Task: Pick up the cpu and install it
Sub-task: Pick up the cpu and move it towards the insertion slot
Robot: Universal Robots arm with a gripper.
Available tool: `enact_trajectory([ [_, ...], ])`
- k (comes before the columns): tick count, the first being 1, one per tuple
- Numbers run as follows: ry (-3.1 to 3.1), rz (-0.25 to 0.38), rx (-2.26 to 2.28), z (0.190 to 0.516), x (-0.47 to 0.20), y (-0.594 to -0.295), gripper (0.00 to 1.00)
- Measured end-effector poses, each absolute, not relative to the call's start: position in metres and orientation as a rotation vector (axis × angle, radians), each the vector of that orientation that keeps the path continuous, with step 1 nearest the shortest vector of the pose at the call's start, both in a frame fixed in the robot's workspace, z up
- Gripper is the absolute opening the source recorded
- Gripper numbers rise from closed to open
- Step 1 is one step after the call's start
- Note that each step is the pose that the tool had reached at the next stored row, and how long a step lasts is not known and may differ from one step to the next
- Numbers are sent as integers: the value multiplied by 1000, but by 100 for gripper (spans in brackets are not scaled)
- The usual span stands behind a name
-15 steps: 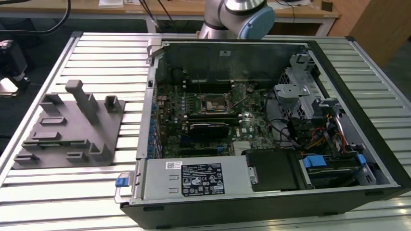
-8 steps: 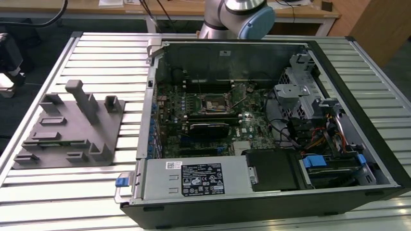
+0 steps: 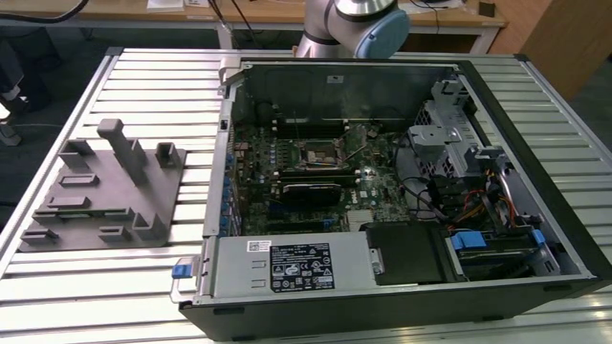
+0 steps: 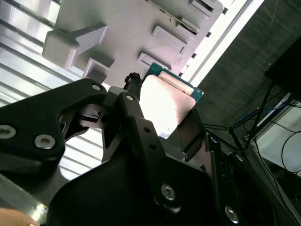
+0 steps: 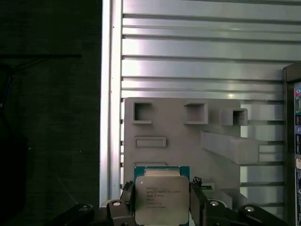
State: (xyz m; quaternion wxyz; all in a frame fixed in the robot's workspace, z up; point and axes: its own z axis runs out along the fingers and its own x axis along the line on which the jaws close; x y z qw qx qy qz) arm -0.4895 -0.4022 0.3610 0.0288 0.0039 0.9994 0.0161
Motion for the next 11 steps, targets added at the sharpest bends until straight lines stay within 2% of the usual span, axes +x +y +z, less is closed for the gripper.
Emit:
enact_trajectory([
  [11,3080,50,12,382,-489,-402,55],
])
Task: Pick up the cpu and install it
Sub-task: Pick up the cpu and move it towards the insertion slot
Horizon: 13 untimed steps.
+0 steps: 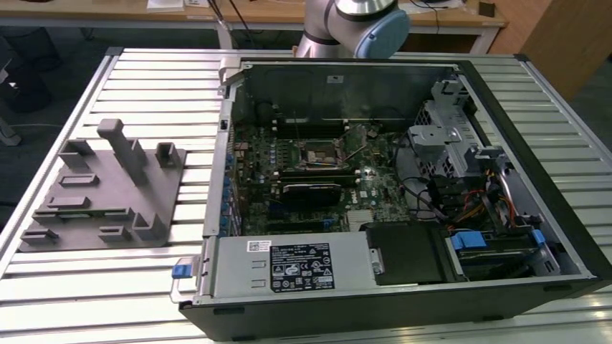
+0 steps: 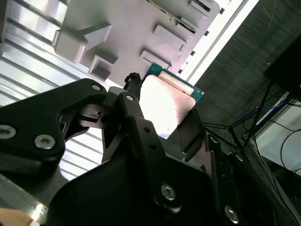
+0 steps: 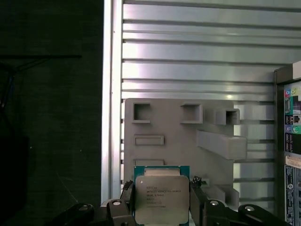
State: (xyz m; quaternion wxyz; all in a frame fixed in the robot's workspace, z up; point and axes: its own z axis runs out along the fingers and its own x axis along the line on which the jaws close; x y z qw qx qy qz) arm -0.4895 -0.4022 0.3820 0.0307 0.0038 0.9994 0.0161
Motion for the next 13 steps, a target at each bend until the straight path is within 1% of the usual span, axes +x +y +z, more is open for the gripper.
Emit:
enact_trajectory([
  [5,3079,50,12,388,-490,-402,55],
  [13,3079,50,12,389,-489,-402,55],
])
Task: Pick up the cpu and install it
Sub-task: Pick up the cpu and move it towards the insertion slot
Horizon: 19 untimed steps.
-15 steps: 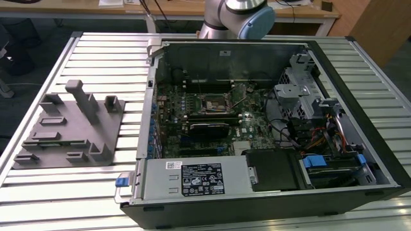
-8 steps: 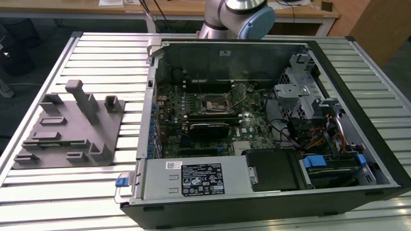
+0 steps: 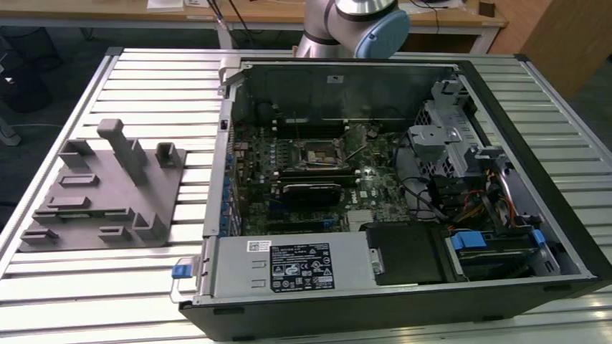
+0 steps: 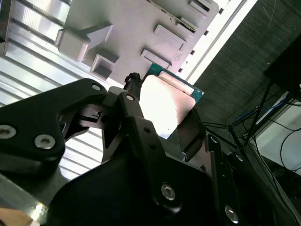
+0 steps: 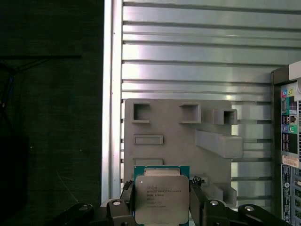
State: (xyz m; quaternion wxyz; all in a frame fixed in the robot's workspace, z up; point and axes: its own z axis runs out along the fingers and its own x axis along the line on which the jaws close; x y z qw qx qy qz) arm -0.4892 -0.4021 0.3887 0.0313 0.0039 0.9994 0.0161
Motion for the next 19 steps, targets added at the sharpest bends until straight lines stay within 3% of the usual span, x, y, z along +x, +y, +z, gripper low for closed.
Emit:
enact_trajectory([
  [19,3079,50,12,389,-469,-402,55],
])
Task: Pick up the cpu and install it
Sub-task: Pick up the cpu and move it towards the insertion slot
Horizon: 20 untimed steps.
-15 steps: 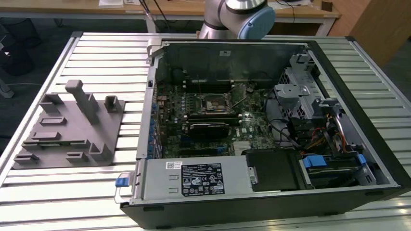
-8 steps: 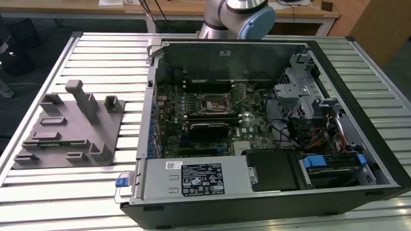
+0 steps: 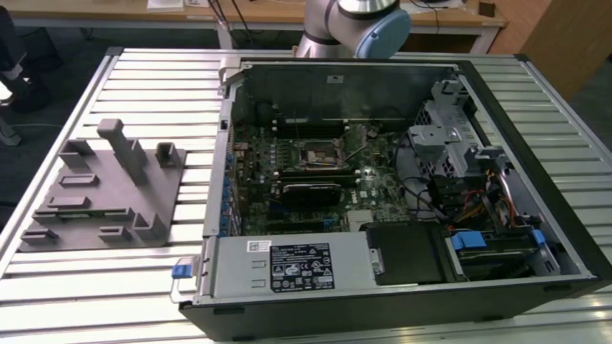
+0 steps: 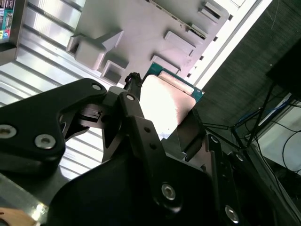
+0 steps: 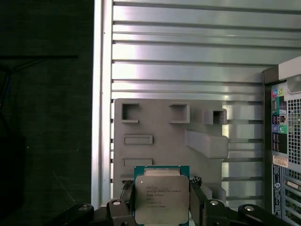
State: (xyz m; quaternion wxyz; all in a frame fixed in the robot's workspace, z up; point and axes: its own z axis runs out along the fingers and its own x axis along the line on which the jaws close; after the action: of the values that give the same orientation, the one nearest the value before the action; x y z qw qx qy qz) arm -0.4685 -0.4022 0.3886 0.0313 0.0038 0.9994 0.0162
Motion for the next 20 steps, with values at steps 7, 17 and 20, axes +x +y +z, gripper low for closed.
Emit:
enact_trajectory([
  [7,3079,50,12,389,-461,-402,55],
  [17,3079,50,12,389,-447,-402,55],
  [20,3079,50,12,389,-442,-402,55],
])
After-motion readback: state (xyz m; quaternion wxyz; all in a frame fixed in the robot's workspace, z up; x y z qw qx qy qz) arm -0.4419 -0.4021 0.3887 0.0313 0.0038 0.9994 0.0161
